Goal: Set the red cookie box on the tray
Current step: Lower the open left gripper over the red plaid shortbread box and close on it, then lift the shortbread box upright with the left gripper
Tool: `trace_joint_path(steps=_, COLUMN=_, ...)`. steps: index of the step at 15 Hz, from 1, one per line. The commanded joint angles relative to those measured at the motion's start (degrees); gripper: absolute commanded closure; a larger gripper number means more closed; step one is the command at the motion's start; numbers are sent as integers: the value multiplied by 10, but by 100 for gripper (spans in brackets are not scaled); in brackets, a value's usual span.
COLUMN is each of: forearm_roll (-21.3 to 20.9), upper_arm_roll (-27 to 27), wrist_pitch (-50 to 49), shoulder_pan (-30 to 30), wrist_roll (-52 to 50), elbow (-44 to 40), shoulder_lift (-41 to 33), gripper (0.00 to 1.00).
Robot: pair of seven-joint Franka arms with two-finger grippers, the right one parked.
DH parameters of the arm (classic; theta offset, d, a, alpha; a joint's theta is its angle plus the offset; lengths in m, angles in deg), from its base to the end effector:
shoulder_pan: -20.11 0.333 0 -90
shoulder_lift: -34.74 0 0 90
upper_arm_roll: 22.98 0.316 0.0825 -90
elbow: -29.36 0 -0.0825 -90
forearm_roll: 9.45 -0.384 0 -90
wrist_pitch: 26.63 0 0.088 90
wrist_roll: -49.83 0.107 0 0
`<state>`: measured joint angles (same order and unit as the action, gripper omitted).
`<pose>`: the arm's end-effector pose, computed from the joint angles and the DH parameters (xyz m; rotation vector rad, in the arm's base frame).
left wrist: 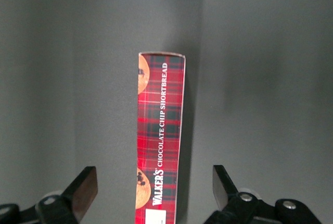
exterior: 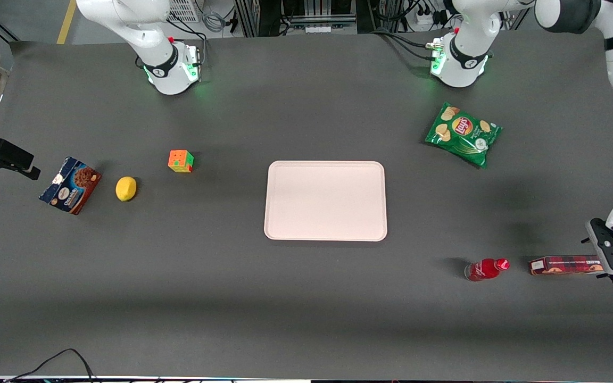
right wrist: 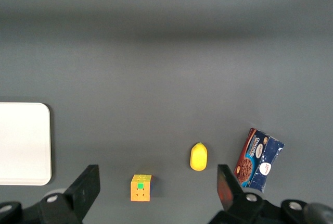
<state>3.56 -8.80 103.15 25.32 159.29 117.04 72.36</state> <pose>0.6867 0.2045 0.2894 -2.2487 2.0788 -0.1142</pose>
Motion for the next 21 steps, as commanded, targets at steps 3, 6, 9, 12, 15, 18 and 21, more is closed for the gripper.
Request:
trace_joint_path(steps=3, forearm_roll=41, upper_arm_roll=-3, wrist_pitch=10, shoulder_pan=24, wrist_roll=65, elbow=-43, shoulder_lift=52, gripper=0)
trace_joint_path(steps=6, forearm_roll=41, upper_arm_roll=-3, wrist_pitch=14, shoulder_pan=26, wrist_roll=79, elbow=-44, shoulder_lift=61, gripper=0)
trace_joint_path(steps=9, forearm_roll=42, upper_arm_roll=-3, wrist_pitch=41, shoulder_pan=25, wrist_roll=91, elbow=-44, shoulder_lift=73, gripper=0)
trace_joint_path(steps=12, forearm_roll=42, upper_arm_roll=-3, wrist_pitch=46, shoulder_pan=25, wrist_roll=92, elbow=-44, shoulder_lift=79, gripper=1)
trace_joint_path(steps=15, forearm_roll=57, upper_arm_roll=-3, wrist_pitch=58, shoulder_pan=25, wrist_roll=92, elbow=-42, shoulder_lift=89, gripper=3)
trace_joint_path(steps=18, forearm_roll=60, upper_arm_roll=-3, wrist_pitch=61, shoulder_pan=25, wrist_roll=92, elbow=-42, shoulder_lift=91, gripper=21)
trace_joint_path(steps=21, forearm_roll=60, upper_arm_roll=-2, wrist_pitch=62, shoulder_pan=24, wrist_roll=92, elbow=-42, shoulder_lift=91, gripper=53)
